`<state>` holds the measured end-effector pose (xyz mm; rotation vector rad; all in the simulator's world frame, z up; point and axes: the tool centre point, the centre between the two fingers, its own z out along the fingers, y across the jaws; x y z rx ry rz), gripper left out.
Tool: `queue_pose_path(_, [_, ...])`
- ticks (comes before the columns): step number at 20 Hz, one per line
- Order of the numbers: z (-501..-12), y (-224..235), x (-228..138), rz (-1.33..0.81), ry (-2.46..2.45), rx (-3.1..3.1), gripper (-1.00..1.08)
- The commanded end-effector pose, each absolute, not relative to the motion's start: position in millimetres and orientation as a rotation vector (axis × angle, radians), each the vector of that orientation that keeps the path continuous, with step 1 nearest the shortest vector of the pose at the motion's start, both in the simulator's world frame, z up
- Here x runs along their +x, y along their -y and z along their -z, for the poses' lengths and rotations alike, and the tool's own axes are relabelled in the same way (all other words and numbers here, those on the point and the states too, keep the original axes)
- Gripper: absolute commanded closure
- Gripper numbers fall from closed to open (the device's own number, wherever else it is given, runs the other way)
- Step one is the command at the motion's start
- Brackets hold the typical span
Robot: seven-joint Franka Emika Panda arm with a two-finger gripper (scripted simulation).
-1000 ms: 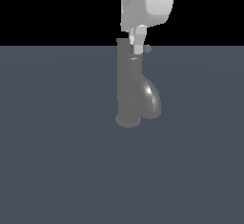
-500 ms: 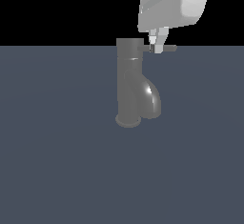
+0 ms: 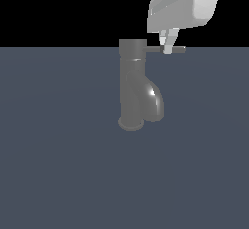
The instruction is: Turn on the faucet by rotating a designated handle.
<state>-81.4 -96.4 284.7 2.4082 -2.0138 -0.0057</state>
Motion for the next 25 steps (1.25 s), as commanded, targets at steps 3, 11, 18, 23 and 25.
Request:
queue_pose_path(3, [-284.3,109.5,-66.8,0.001,2.025,2.401,1.08])
queue_pose_path(11, [-284.3,128.0,-44.2,0.000,2.035,2.393,1.08])
queue_pose_path(18, [-284.4,143.9,-25.2,0.000,2.043,2.386,1.08])
queue_pose_path(23, [-284.5,154.9,-12.0,0.000,2.049,2.381,1.08])
queue_pose_path(25, [-284.5,157.0,-9.4,0.000,2.050,2.380,1.08])
